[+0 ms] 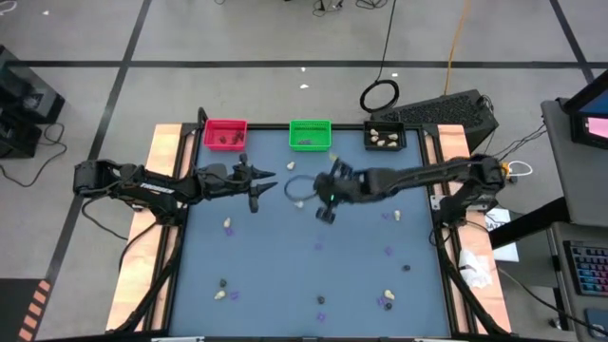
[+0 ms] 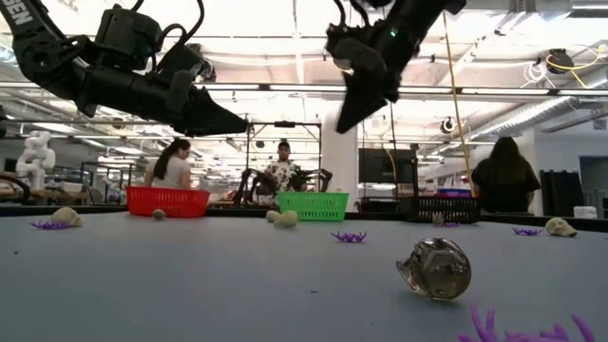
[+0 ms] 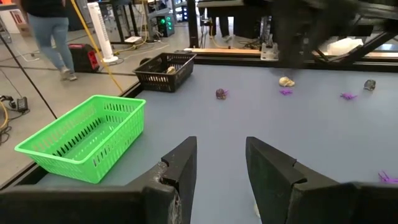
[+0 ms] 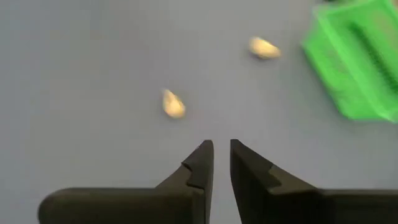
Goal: Sort Halloween decoration
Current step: Put the white skull toy into the black bin
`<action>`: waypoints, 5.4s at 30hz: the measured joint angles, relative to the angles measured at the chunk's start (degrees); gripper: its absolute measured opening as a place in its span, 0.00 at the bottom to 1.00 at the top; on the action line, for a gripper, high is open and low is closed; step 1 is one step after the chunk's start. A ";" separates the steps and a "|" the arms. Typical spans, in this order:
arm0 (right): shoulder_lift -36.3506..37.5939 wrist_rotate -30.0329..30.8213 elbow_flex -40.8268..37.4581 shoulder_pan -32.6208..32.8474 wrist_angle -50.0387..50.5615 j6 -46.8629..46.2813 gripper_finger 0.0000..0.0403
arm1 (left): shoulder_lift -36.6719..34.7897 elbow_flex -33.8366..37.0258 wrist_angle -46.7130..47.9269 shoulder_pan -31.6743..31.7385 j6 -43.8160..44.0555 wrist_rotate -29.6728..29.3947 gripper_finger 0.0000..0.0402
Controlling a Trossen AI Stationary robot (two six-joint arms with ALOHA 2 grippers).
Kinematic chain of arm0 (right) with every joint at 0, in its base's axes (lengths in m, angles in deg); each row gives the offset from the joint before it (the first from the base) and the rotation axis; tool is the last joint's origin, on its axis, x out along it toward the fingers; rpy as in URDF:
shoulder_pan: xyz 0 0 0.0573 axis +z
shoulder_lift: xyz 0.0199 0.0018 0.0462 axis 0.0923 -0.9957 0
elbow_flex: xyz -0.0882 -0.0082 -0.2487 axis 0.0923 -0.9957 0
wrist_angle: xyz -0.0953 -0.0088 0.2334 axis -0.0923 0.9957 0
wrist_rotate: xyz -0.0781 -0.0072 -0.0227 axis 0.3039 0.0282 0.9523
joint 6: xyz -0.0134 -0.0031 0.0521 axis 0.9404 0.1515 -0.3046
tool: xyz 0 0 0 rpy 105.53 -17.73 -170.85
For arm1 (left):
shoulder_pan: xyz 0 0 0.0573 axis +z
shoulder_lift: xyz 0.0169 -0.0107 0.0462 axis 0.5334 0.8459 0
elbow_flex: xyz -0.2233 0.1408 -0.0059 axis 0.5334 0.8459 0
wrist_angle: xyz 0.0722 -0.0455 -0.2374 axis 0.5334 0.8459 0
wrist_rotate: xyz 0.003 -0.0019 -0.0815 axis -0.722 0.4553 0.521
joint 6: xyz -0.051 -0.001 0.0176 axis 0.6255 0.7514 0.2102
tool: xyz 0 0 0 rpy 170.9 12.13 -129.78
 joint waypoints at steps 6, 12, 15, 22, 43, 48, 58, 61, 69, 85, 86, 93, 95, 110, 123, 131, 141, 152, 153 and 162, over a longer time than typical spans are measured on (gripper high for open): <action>1.33 -4.97 0.00 -6.98 3.09 3.95 0.09 | 0.00 0.00 0.00 0.00 -0.06 0.00 0.33; -3.96 -10.80 0.00 -8.49 -1.64 10.15 0.15 | 0.01 -1.14 0.78 0.07 -1.73 0.00 0.33; -7.12 -12.96 0.00 -9.31 -5.01 12.27 0.21 | 0.02 -1.53 1.95 0.07 -1.75 0.00 0.33; -12.93 -13.91 0.00 -12.50 -12.27 14.43 0.33 | 0.02 -1.53 4.03 1.37 -1.67 -0.11 0.33; -18.46 -16.83 0.00 -14.97 -27.80 23.83 0.03 | 0.02 -1.53 6.87 3.69 -1.88 -0.22 0.33; -19.50 -17.07 0.00 -15.18 -27.91 22.10 0.02 | 0.02 -1.53 7.02 3.72 -1.88 -0.22 0.33; -22.21 -16.78 0.00 -15.30 -28.72 19.99 0.00 | 0.02 -1.53 7.17 3.72 -1.84 -0.54 0.33; -22.30 -16.85 -0.03 -15.29 -28.33 19.87 0.00 | 0.02 -1.53 7.28 3.73 -1.68 -0.66 0.33; -21.86 -16.54 -0.02 -15.93 -28.86 17.34 0.00 | 0.02 -1.53 7.32 3.72 -1.53 -0.66 0.33; -21.33 -22.81 -0.03 -12.36 -38.61 13.70 0.04 | 0.02 -1.51 7.41 3.72 -1.53 -0.66 0.33; -21.34 -22.55 -0.02 -12.32 -38.74 14.48 0.04 | 0.02 -1.51 7.56 3.72 -1.55 -0.66 0.33; -21.69 -22.85 -0.02 -12.58 -38.71 20.84 0.26 | 0.02 -1.49 8.42 3.69 -1.70 -0.65 0.33; -22.42 -23.06 0.02 -12.58 -39.50 21.87 0.35 | 0.02 -1.49 8.59 3.71 -1.73 -0.66 0.33; -27.48 -31.85 0.00 -13.93 -45.80 29.54 0.49 | 0.02 -1.49 8.61 3.72 -2.05 -0.63 0.33; -27.50 -32.11 0.02 -14.11 -38.95 25.95 0.34 | 0.02 -1.49 8.59 3.69 -2.05 -0.63 0.33; -27.50 -33.47 0.02 -12.01 -40.28 17.79 0.35 | 0.02 -1.49 8.61 3.69 -2.05 -0.61 0.33; -27.50 -22.78 0.02 -10.21 -41.71 10.20 0.35 | 0.02 -1.49 8.59 3.69 -2.01 -0.61 0.33; -27.50 -19.99 0.02 -9.53 -45.65 11.11 0.38 | 0.02 -1.49 8.65 3.72 -1.90 -0.61 0.33; -27.50 -19.71 0.02 -9.64 -45.65 11.24 0.40 | 0.02 -1.49 8.74 3.72 -1.90 -0.61 0.33; -27.50 -19.58 0.02 -9.92 -46.05 11.14 0.58 | 0.02 -1.49 9.01 3.72 -1.90 -0.61 0.33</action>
